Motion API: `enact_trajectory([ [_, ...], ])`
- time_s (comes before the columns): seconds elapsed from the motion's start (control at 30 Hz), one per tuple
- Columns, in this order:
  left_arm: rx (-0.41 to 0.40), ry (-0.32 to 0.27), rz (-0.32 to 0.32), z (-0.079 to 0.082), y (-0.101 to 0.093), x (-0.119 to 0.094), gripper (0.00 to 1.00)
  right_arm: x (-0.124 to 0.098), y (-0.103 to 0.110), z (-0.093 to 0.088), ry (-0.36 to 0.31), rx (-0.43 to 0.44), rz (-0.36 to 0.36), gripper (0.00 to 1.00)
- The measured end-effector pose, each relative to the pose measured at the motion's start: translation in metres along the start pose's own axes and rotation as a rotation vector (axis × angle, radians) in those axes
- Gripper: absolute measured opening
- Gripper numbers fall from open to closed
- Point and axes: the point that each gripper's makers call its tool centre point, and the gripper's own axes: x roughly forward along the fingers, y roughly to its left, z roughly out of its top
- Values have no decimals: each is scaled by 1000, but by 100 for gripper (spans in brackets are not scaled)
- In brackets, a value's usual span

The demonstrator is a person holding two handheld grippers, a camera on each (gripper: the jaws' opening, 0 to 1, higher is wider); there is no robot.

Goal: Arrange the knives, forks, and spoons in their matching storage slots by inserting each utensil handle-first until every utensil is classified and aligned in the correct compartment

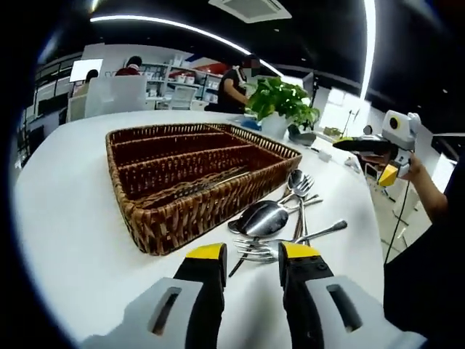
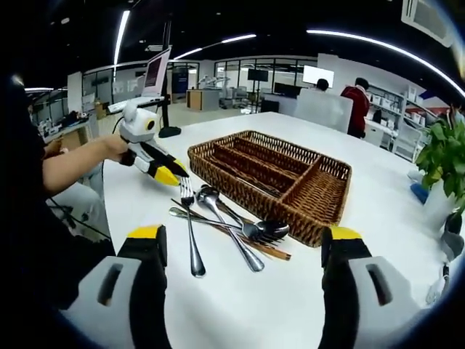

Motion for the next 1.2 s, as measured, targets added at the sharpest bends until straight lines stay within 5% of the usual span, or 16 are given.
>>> enact_trajectory([
  [0.23, -45, 9, -71, -5, -2, 10, 20, 9, 12, -4, 11, -7, 34, 88],
  [0.73, -53, 20, -79, -4, 6, 2, 9, 23, 27, -10, 46, -17, 83, 83],
  [1.2, -73, 31, -66, 11, -8, -12, 6, 50, 61, -7, 30, -104, 186, 62],
])
